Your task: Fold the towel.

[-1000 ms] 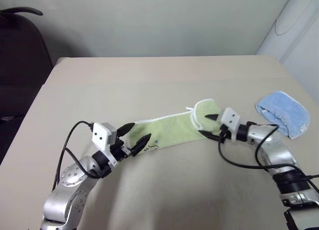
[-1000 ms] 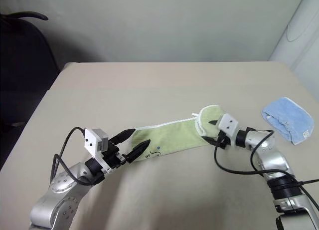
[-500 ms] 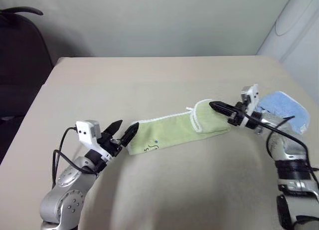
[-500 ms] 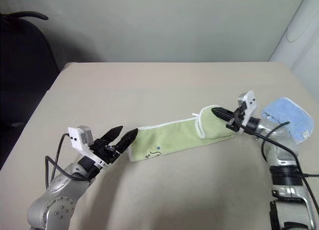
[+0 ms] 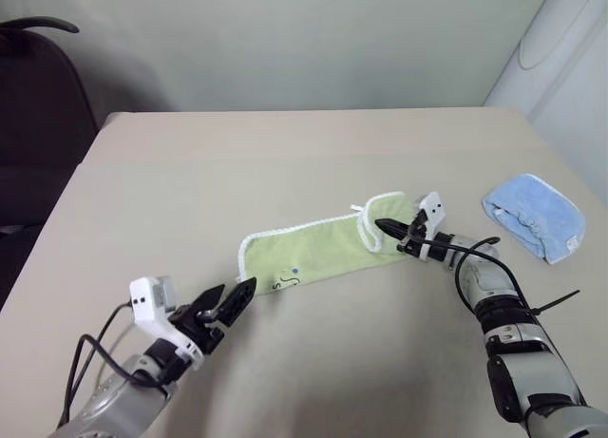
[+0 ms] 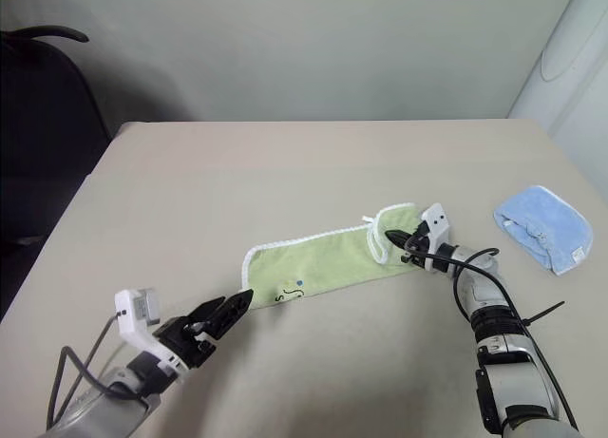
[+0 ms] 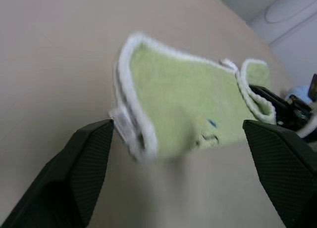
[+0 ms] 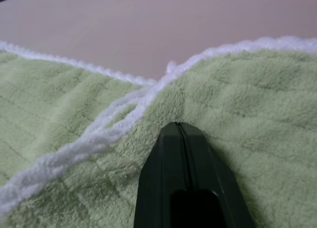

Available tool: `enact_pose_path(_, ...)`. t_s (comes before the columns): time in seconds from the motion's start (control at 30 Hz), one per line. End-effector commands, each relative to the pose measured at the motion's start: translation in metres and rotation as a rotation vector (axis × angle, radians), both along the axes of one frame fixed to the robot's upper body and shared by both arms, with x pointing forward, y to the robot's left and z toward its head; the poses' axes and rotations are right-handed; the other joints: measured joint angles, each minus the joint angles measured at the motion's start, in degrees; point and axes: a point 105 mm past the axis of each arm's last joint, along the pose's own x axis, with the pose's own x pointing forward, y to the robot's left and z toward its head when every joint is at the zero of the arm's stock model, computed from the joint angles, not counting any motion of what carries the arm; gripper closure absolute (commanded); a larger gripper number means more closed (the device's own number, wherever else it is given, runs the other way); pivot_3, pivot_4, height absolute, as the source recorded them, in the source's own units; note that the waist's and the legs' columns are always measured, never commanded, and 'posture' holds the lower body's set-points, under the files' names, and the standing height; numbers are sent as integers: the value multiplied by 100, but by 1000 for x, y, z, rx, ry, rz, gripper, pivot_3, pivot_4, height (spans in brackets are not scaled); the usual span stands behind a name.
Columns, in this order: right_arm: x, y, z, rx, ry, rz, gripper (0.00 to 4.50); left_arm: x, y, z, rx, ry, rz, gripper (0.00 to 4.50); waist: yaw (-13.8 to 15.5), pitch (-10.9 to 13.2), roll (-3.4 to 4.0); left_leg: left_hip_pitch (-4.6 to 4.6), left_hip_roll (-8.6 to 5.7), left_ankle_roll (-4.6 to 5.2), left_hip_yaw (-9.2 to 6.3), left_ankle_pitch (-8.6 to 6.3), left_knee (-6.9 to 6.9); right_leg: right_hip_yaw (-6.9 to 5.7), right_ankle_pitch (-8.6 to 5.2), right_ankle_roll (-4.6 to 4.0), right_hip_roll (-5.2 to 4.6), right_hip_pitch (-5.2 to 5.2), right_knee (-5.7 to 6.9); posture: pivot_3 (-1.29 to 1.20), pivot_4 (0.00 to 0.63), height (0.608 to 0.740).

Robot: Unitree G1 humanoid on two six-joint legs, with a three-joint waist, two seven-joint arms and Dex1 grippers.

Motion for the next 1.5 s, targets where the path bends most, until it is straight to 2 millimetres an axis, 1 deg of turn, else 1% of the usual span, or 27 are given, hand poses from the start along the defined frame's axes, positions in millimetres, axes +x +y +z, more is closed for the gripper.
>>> enact_pose_path(0.03, 1, 12, 20, 46, -78, 41, 4500, -8, -10, 4, -63, 63, -7, 2, 0, 1, 1, 1, 0, -7, 0, 4, 0, 0, -1, -1, 0, 0, 0, 0, 150, 740)
enact_pose_path(0.1, 0, 15, 22, 60, -88, 46, 4500, -6, -10, 0, -92, 114, 18, 2, 2, 3, 4, 2, -1, -8, 1, 4, -1, -1, -1, -3, 0, 0, 1, 0, 150, 740)
enact_pose_path(0.13, 0, 17, 24, 70, -95, 47, 4500, -2, -11, 1, -146, 128, 43, 2, 8, 4, 7, 2, 0, -11, 1, 5, -1, -1, -2, -4, 0, 0, 1, 0, 150, 740)
enact_pose_path(0.2, -1, 19, 26, 87, -107, 47, 4500, 7, -12, 1, -201, 161, 70, 2, 16, 5, 8, 2, -2, -18, 2, 8, -1, -3, -1, -4, 0, 0, 2, 0, 150, 740)
enact_pose_path(0.33, -1, 21, 37, 128, -139, 34, 4500, 23, -16, -15, -232, 265, 104, 2, 19, 11, 17, 3, -2, -29, 2, 14, -2, -7, 0, -9, 2, -2, 5, 0, 150, 740)
enact_pose_path(0.47, 1, 19, 48, 152, -169, 18, 4500, 36, -27, -28, -253, 334, 86, 2, 62, 6, 33, 12, -8, -41, 2, 21, -14, -8, 0, -9, -1, 6, 4, 0, 150, 740)
enact_pose_path(0.6, 0, 14, 60, 171, -207, 5, 4500, 49, -31, -33, -287, 353, 86, 2, 152, 6, 52, 46, -13, -40, 1, 20, -28, -8, -2, -13, -2, 36, 4, 0, 150, 740)
enact_pose_path(0.63, -1, 13, 64, 176, -217, -1, 4500, 52, -32, -34, -297, 355, 88, 2, 174, 5, 57, 54, -14, -8, -1, 2, -31, -9, -3, -14, -2, 45, 4, 0, 150, 740)
enact_pose_path(0.7, -2, 9, 69, 179, -234, -13, 4500, 58, -36, -36, -300, 356, 74, 2, 211, 2, 62, 56, -16, 5, -3, -4, -30, -12, -3, -15, -1, 48, 4, 0, 150, 740)
enact_pose_path(0.8, -5, 5, 74, 176, -249, -25, 4500, 63, -39, -37, -293, 354, 60, 630, 264, 0, 70, 57, -23, 2, -4, -2, -27, -16, -3, -15, 0, 53, 4, 0, 150, 740)
enact_pose_path(0.93, -8, -1, 78, 171, -261, -42, 4500, 66, -37, -35, -284, 332, 57, 2124, 267, 0, 70, 57, -23, -19, 0, 10, -28, -14, -4, -16, 1, 52, 3, 0, 150, 740)
enact_pose_path(1.0, -10, -4, 80, 170, -266, -53, 4500, 68, -33, -32, -282, 314, 68, 2896, 260, 0, 69, 56, -20, -49, 4, 27, -36, -11, -6, -18, 3, 46, 2, 0, 150, 740)
enact_pose_path(1.1, -11, -7, 83, 169, -274, -65, 4500, 71, -24, -26, -280, 277, 88, 4118, 248, 4, 63, 55, -17, -55, 12, 30, -55, -4, -7, -18, 4, 34, -2, 0, 150, 740)
enact_pose_path(1.13, -12, -8, 84, 169, -277, -68, 4500, 72, -19, -23, -277, 261, 100, 4431, 242, 5, 61, 53, -15, -57, 14, 32, -62, -2, -7, -19, 6, 28, -4, 0, 150, 740)
enact_pose_path(1.23, -12, -11, 87, 171, -284, -78, 4500, 75, -1, -12, -263, 198, 138, 4476, 202, 12, 50, 49, -9, -61, 16, 34, -74, 2, -8, -20, 12, 13, -4, 0, 150, 740)
enact_pose_path(1.37, -11, -15, 89, 173, -287, -90, 4500, 75, 22, 9, -215, 97, 159, 4476, 133, 22, 33, 46, -4, -63, 15, 36, -77, 3, -8, -20, 16, 4, -3, 0, 150, 740)
enact_pose_path(1.47, -11, -15, 87, 170, -284, -92, 4500, 72, 43, 33, -185, -8, 174, 4476, 111, 27, 25, 45, -4, -63, 13, 35, -78, 6, -8, -19, 16, 1, -2, 0, 150, 740)
enact_pose_path(1.5, -10, -16, 87, 169, -283, -94, 4500, 71, 47, 42, -174, -40, 172, 4476, 109, 29, 23, 45, -3, -63, 11, 35, -78, 6, -8, -20, 16, 0, -2, 0, 150, 740)
